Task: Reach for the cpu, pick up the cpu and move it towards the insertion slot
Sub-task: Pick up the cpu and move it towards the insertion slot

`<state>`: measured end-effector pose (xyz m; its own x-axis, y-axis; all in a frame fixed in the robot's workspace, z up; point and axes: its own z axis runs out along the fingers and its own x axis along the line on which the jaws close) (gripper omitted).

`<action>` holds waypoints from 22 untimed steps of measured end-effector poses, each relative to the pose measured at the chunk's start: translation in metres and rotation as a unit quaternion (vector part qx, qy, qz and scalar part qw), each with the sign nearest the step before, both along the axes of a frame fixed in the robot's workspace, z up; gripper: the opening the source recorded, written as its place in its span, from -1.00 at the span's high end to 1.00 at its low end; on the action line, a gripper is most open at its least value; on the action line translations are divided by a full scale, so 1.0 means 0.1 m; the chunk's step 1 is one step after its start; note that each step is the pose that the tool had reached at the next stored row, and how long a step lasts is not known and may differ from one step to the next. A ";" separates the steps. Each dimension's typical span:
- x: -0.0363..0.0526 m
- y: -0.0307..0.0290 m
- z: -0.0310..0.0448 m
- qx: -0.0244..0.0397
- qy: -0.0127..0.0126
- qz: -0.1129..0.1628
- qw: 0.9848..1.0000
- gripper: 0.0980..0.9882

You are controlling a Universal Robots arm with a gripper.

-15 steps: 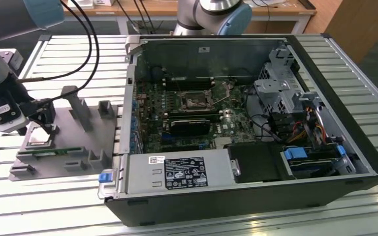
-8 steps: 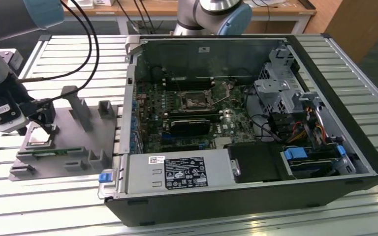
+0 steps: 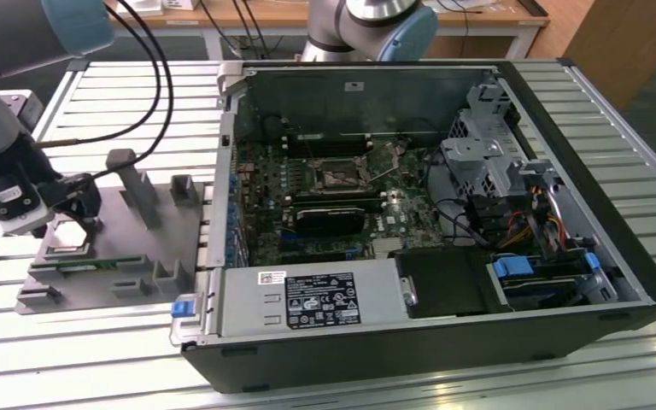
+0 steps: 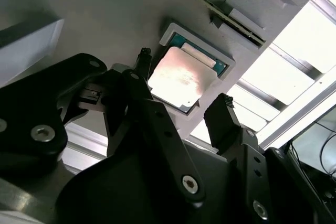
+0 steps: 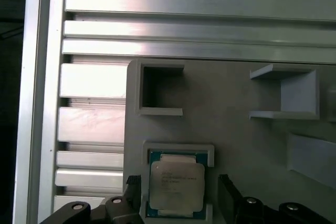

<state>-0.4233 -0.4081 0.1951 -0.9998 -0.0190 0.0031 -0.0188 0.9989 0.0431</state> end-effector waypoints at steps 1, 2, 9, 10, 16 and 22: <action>0.000 -0.002 -0.019 0.000 0.000 0.000 1.000 -0.32; 0.000 -0.002 -0.035 0.000 0.000 0.000 1.000 -0.32; 0.001 -0.006 -0.099 0.000 -0.001 0.000 1.000 -0.32; 0.001 -0.006 -0.109 0.000 -0.001 0.000 1.000 -0.32; 0.000 -0.007 -0.135 0.000 0.000 0.000 1.000 0.00; 0.001 -0.007 -0.052 0.000 -0.001 0.000 1.000 0.00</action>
<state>-0.4232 -0.4088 0.1899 -0.9998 -0.0189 0.0017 -0.0188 0.9989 0.0437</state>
